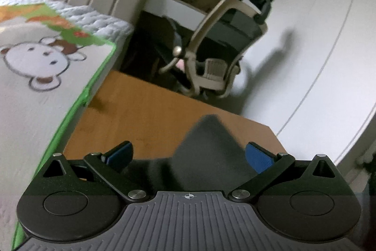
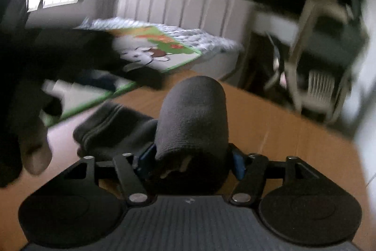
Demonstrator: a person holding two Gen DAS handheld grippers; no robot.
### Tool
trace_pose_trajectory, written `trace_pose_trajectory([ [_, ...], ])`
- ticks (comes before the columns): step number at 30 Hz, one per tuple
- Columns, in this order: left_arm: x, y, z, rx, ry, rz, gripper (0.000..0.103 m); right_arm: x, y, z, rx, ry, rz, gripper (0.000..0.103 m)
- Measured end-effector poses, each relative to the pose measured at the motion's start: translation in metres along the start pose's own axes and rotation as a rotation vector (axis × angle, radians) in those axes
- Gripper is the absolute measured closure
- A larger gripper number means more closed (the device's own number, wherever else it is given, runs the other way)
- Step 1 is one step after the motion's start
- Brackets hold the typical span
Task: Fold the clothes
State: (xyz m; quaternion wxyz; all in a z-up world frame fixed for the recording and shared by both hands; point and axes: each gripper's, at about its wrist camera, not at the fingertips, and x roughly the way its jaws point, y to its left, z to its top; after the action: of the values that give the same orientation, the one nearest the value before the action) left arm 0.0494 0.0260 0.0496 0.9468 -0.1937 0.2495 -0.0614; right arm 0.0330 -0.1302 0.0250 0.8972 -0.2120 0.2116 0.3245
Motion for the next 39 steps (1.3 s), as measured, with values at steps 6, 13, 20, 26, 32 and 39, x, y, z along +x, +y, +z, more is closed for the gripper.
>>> trace_pose_trajectory([
  [6,0.017,0.001,-0.005,0.115,0.058,0.139,0.0,-0.007,0.015,0.0,-0.072,-0.042,0.073,0.02],
  [13,0.008,0.031,-0.001,0.073,0.054,0.198,0.0,-0.008,-0.037,-0.005,0.227,-0.079,0.216,0.0],
  [20,0.006,0.05,-0.003,-0.008,0.081,0.178,0.0,0.033,-0.046,-0.02,0.401,-0.02,0.362,0.006],
  [26,0.019,0.032,0.003,0.015,0.083,0.184,0.0,0.032,-0.058,-0.027,0.451,-0.007,0.386,0.047],
  [32,0.047,-0.025,-0.001,0.114,0.096,0.062,0.0,-0.004,-0.093,-0.038,0.32,0.003,0.172,0.047],
  [39,0.039,-0.033,0.009,0.063,0.052,0.031,0.0,-0.017,-0.046,-0.03,-0.145,0.013,-0.069,0.043],
])
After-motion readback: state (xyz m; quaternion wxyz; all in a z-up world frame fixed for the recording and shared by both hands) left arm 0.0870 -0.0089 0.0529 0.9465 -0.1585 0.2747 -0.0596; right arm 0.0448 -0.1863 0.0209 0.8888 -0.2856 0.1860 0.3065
